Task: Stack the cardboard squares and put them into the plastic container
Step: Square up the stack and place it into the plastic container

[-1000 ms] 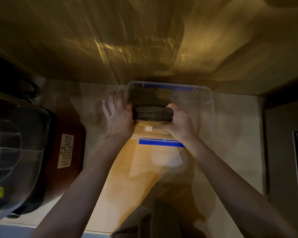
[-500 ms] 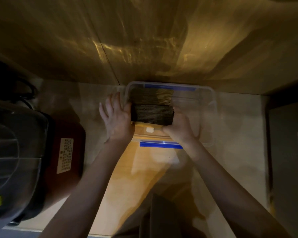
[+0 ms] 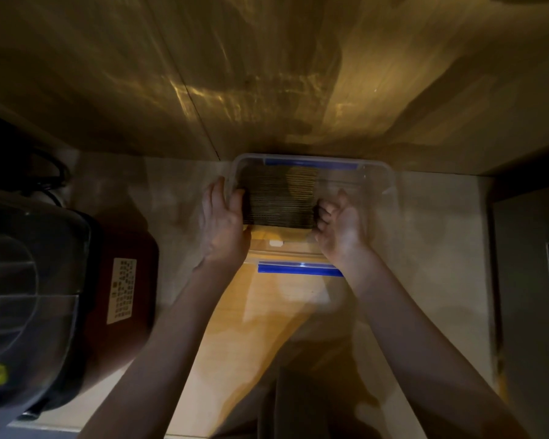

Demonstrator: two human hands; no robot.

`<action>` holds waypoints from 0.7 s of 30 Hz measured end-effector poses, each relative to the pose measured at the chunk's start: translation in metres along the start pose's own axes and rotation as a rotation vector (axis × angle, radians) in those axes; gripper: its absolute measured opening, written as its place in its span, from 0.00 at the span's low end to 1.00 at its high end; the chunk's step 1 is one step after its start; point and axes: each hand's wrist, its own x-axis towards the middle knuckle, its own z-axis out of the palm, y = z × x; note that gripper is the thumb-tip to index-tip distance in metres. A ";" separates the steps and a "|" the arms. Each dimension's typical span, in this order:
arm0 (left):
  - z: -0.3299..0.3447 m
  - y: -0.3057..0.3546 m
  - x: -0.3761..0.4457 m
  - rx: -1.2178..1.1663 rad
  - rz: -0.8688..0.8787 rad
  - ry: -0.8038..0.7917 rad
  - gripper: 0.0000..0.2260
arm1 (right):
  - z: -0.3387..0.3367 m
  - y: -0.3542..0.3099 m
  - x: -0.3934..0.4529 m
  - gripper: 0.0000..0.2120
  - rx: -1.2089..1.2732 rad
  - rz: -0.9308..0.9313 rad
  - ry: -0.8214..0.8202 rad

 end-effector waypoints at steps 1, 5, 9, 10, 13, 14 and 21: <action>0.000 0.001 0.000 -0.032 -0.011 -0.012 0.33 | 0.001 0.000 0.001 0.27 -0.024 -0.009 -0.008; 0.004 0.006 0.002 -0.124 -0.034 -0.050 0.33 | 0.008 0.003 0.000 0.28 -0.145 0.005 -0.100; 0.008 0.004 0.003 -0.117 -0.036 -0.025 0.32 | 0.007 0.002 0.001 0.28 -0.066 0.005 -0.092; 0.009 0.003 0.003 -0.112 -0.033 -0.018 0.32 | 0.006 0.003 0.001 0.28 -0.059 0.007 -0.095; 0.010 0.003 0.004 -0.106 -0.032 -0.010 0.32 | 0.006 0.006 0.005 0.29 -0.080 -0.007 -0.095; 0.009 0.004 0.004 -0.107 -0.034 -0.010 0.31 | 0.006 0.006 0.005 0.29 -0.062 -0.009 -0.089; 0.008 0.003 0.003 -0.102 -0.027 -0.021 0.31 | 0.004 0.011 0.003 0.28 -0.131 -0.031 -0.068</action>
